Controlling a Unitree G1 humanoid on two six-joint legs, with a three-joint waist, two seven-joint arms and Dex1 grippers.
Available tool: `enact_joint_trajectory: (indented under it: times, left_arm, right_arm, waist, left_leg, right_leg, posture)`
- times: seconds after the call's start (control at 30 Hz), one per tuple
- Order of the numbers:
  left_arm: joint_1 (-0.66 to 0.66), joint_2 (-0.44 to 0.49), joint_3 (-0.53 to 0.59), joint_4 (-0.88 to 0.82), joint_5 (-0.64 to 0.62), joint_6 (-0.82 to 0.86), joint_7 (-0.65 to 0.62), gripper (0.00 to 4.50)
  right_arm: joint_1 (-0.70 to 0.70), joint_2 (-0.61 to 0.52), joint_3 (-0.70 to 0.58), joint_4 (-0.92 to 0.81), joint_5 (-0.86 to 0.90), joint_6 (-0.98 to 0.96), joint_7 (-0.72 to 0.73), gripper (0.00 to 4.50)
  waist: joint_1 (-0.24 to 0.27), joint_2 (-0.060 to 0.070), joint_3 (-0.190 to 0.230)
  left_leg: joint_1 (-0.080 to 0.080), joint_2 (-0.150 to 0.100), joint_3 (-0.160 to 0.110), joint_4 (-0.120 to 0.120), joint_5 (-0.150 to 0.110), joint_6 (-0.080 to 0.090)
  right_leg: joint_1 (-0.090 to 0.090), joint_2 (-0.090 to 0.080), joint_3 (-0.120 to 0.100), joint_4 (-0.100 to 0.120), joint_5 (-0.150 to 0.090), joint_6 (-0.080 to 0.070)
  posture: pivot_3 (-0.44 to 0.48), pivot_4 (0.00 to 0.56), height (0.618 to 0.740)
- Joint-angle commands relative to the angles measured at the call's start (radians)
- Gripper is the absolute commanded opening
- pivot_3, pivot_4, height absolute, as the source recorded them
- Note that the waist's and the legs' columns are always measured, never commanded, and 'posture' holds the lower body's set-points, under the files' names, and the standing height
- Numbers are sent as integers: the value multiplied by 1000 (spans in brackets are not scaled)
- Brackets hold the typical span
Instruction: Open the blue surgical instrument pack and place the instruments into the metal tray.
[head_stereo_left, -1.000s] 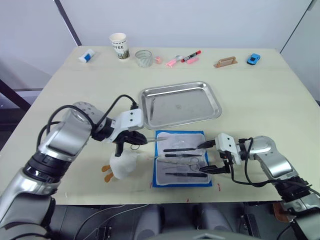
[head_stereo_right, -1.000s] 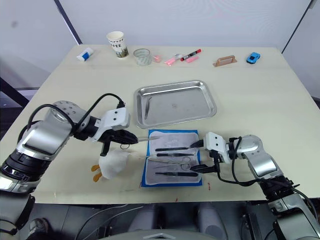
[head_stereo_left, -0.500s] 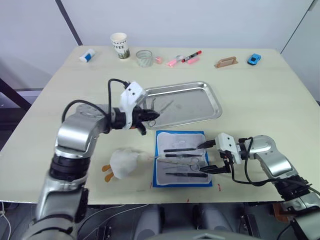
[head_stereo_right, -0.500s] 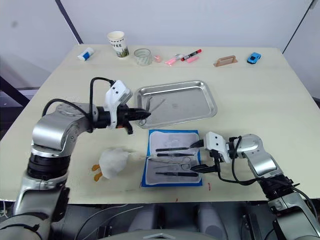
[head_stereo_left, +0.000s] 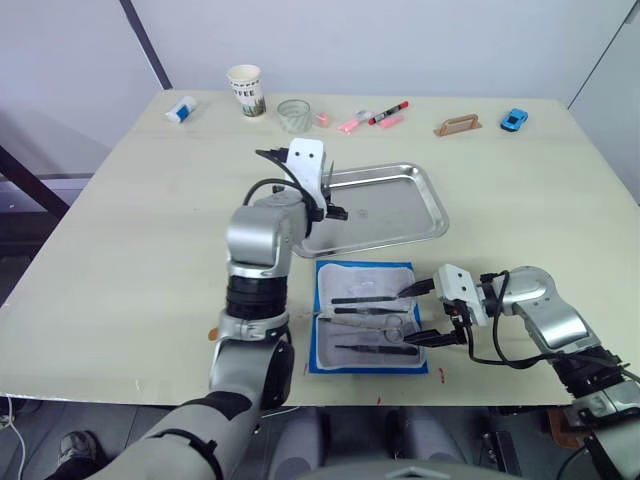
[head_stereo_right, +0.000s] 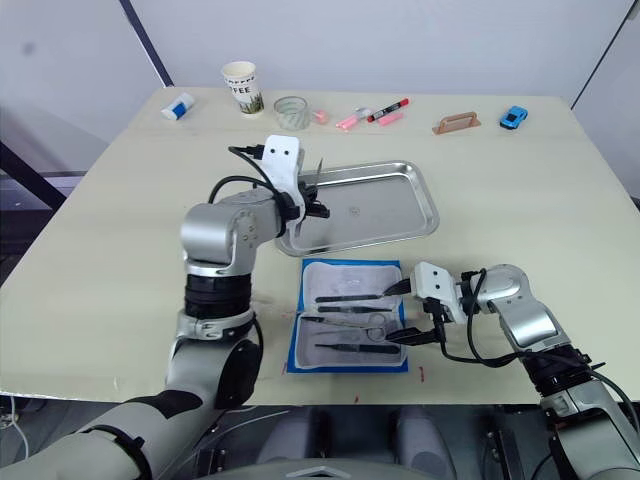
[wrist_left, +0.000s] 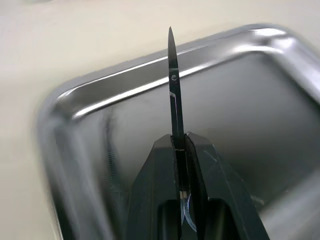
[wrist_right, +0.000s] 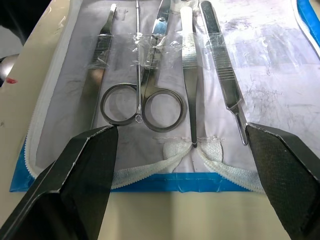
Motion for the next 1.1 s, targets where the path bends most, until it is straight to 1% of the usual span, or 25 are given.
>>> enact_joint_trajectory:
  times: [0.03, 0.3, 0.6, 0.73, 1.1]
  left_arm:
    - [-47, -30, 1, 66, 41, -54, 91, 13]
    - [-58, -124, 81, 186, 13, -121, 171, 13]
    - [-33, -149, 78, 217, 14, -164, 211, 13]
    - [-31, -169, 101, 226, -3, -157, 218, 13]
    - [-21, -168, 120, 247, -8, -159, 249, 13]
  right_arm:
    - [35, -13, 54, 46, -48, 39, 4, 4396]
    - [54, -24, 55, 21, -43, 51, 3, 4396]
    - [57, -26, 48, 14, -40, 58, -8, 4396]
    - [54, -21, 52, 16, -42, 58, -9, 4396]
    - [43, -17, 49, 29, -42, 55, -12, 4396]
  waist:
    - [0, 0, 0]
    - [8, 0, 0]
    - [9, 0, 0]
    - [9, 0, 0]
    - [9, 0, 0]
  left_leg:
    - [0, 0, 0, 0, 0, 0]
    - [0, -1, 0, 0, 2, -4]
    - [0, -1, 0, 0, 3, -5]
    - [-1, -1, 0, 0, 3, -6]
    - [0, -1, 0, 0, 3, -6]
  right_leg:
    - [0, 0, 0, 0, 0, 0]
    - [0, -1, -1, 0, 0, 0]
    - [0, -2, -1, 0, 0, 0]
    - [0, -2, -1, 0, 0, 0]
    - [0, -2, -1, 0, 0, 0]
  posture:
    - [0, 150, 740]
    - [0, 150, 740]
    - [0, 150, 740]
    - [0, 150, 740]
    - [0, 150, 740]
